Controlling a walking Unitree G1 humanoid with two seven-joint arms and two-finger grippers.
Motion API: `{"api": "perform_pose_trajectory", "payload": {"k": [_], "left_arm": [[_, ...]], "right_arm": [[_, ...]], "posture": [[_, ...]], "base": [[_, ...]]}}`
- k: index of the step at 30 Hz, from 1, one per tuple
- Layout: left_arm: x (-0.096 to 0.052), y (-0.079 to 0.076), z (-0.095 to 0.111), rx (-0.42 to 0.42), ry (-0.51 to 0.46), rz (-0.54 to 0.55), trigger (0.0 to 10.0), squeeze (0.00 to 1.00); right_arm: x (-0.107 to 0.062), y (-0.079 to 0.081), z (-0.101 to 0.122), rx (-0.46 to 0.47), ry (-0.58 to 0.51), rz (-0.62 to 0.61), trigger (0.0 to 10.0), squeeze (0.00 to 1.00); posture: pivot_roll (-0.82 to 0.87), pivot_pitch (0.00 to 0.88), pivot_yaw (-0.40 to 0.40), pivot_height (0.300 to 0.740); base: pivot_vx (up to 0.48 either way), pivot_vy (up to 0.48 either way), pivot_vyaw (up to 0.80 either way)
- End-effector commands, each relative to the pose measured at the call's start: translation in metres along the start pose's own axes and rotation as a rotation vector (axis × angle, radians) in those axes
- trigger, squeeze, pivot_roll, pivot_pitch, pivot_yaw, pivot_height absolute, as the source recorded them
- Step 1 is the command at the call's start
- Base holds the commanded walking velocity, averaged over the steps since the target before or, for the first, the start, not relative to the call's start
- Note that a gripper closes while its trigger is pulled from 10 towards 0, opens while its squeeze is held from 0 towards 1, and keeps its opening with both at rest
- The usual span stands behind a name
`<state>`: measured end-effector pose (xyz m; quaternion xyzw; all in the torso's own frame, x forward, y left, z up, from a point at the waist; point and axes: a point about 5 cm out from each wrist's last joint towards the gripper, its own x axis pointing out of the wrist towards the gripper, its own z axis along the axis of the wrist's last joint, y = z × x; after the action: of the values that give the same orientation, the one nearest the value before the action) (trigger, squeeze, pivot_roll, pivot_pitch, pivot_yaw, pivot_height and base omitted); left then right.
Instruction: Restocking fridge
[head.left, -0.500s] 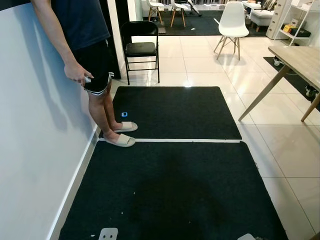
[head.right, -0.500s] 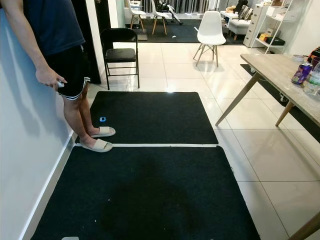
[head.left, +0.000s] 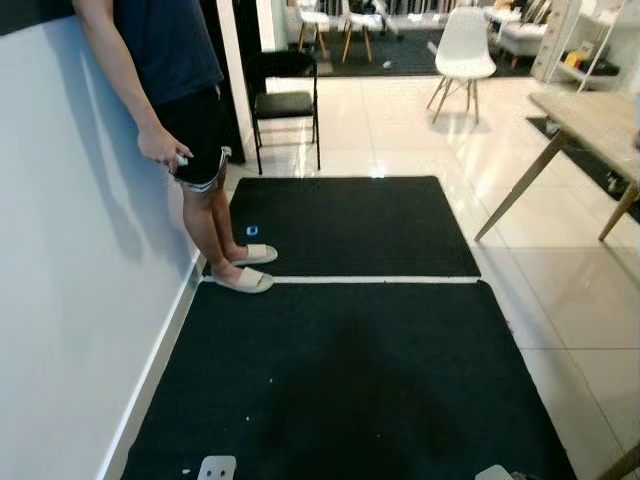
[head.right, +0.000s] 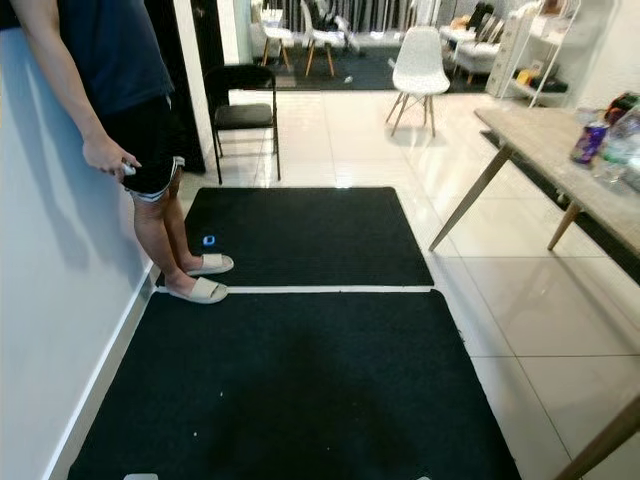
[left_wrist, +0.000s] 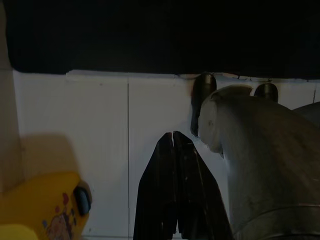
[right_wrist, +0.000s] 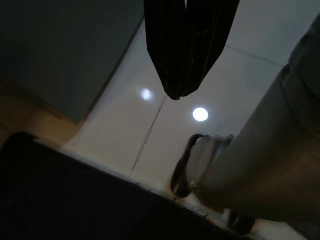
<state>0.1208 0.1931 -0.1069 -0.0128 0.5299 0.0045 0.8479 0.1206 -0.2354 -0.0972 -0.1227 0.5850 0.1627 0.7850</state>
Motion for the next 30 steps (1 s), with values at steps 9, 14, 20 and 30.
{"api": "perform_pose_trajectory", "payload": {"k": [9, 14, 20, 30], "left_arm": [[-0.0019, -0.0040, -0.0162, 0.006, 0.058, -0.006, 10.0, 0.00], [-0.0021, -0.0027, -0.0159, 0.000, 0.054, -0.001, 10.0, 0.00], [-0.0020, -0.0020, -0.0149, 0.011, 0.050, -0.001, 10.0, 0.00], [-0.0011, -0.0018, -0.0091, 0.018, 0.033, -0.006, 10.0, 0.00]], "right_arm": [[-0.0006, -0.0028, 0.0039, 0.000, -0.013, -0.006, 10.0, 0.00], [-0.0002, -0.0018, 0.0050, -0.002, -0.017, -0.002, 10.0, 0.00], [-0.0002, -0.0013, 0.0042, -0.005, -0.018, 0.001, 10.0, 0.00], [-0.0005, -0.0005, 0.0037, -0.018, -0.020, 0.024, 10.0, 0.00]], "posture": [[-0.11, 0.000, -0.026, 0.740], [-0.11, 0.000, -0.026, 0.740], [-0.11, 0.000, -0.024, 0.740], [-0.11, 0.000, -0.024, 0.740]], "base": [[-0.297, 0.000, 0.00], [0.000, 0.000, 0.00], [0.000, 0.000, 0.00], [0.000, 0.000, 0.11]]}}
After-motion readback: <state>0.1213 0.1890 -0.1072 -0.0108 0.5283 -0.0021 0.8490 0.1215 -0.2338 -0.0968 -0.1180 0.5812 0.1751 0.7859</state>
